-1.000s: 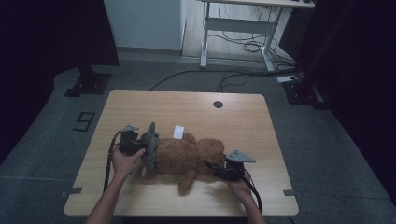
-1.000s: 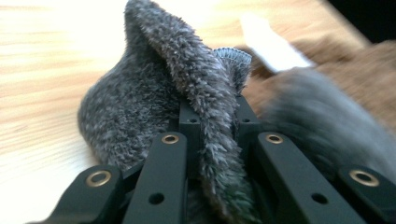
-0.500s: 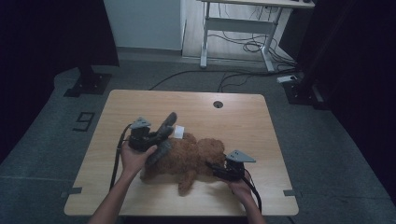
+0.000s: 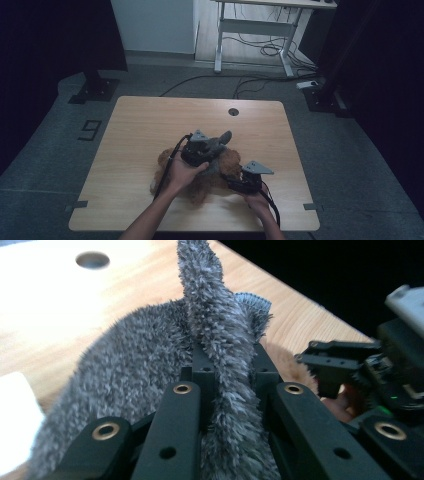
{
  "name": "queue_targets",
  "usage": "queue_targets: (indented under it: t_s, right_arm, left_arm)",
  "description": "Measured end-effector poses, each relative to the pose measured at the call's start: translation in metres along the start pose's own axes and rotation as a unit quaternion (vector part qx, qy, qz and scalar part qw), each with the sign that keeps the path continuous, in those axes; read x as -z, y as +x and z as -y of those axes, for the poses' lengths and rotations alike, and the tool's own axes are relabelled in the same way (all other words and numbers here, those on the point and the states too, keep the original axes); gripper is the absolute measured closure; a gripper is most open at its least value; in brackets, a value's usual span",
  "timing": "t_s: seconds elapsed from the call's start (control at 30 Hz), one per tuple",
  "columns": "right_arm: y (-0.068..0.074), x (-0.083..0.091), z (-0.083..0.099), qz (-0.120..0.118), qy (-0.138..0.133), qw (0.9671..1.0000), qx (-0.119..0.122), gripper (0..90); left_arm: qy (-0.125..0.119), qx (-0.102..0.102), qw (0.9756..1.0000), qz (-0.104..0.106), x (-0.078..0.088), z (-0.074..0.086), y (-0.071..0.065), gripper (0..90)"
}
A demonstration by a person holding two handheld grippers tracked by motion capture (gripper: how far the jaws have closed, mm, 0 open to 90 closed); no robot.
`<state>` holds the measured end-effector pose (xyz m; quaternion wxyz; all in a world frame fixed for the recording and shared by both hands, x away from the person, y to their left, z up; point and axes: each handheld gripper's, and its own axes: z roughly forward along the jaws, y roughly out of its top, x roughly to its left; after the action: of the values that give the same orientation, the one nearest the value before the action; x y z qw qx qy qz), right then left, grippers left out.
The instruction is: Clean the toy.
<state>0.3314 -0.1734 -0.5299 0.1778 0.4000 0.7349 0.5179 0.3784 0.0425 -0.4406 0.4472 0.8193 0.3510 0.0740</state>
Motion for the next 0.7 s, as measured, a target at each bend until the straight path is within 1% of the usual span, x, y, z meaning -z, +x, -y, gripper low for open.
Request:
queue_targets:
  t_s: [0.07,0.1,0.17,0.23,0.27,0.3,0.33,0.4,0.47,0.57,0.63,0.7]
  right_arm:
    - [0.0,0.0,0.0,0.0,0.0,1.0,0.001,35.4]
    - [0.0,0.0,0.0,0.001,-0.001,1.0,0.001,35.4]
    - [0.0,-0.001,0.001,0.002,-0.002,1.0,0.001,35.4]
    - [0.001,0.0,0.001,0.003,-0.002,1.0,0.004,35.4]
    - [0.001,0.0,0.001,0.003,-0.002,1.0,0.004,35.4]
    - [0.001,0.0,0.001,0.003,-0.002,1.0,0.005,35.3]
    - [0.002,0.0,0.001,0.003,-0.001,1.0,0.007,35.3]
    - [0.002,0.0,0.001,0.002,-0.001,1.0,0.009,35.2]
    - [0.002,-0.001,0.001,0.001,-0.002,1.0,0.006,35.2]
    - [0.002,-0.001,0.001,0.001,-0.003,1.0,0.006,35.1]
    - [0.002,-0.001,0.001,0.002,-0.003,1.0,0.007,35.1]
    - [0.002,-0.001,0.001,0.002,-0.003,1.0,0.006,35.2]
  left_arm:
    - [0.009,0.009,0.9999,0.006,-0.006,0.004,0.001,78.5]
    - [0.009,0.011,0.9999,0.006,-0.007,0.006,0.002,78.4]
    - [0.009,0.012,0.9999,0.002,-0.006,0.008,0.002,78.4]
    - [0.012,0.008,0.9998,-0.012,-0.003,0.01,0.004,78.5]
    - [0.012,0.008,0.9998,-0.012,-0.003,0.01,0.004,78.5]
    - [0.008,0.009,0.9997,-0.021,0.002,0.015,0.008,78.5]
    - [0.004,0.009,0.9997,-0.022,0.006,0.018,0.01,78.5]
    - [-0.013,0.021,0.9995,-0.021,0.018,0.026,0.016,78.4]
    - [-0.03,0.028,0.9987,-0.029,0.031,0.032,0.023,78.4]
    - [-0.047,0.043,0.9972,-0.04,0.05,0.043,0.037,78.4]
    - [-0.053,0.046,0.9962,-0.052,0.062,0.05,0.044,78.4]
    - [-0.058,0.043,0.9949,-0.07,0.074,0.058,0.047,78.4]
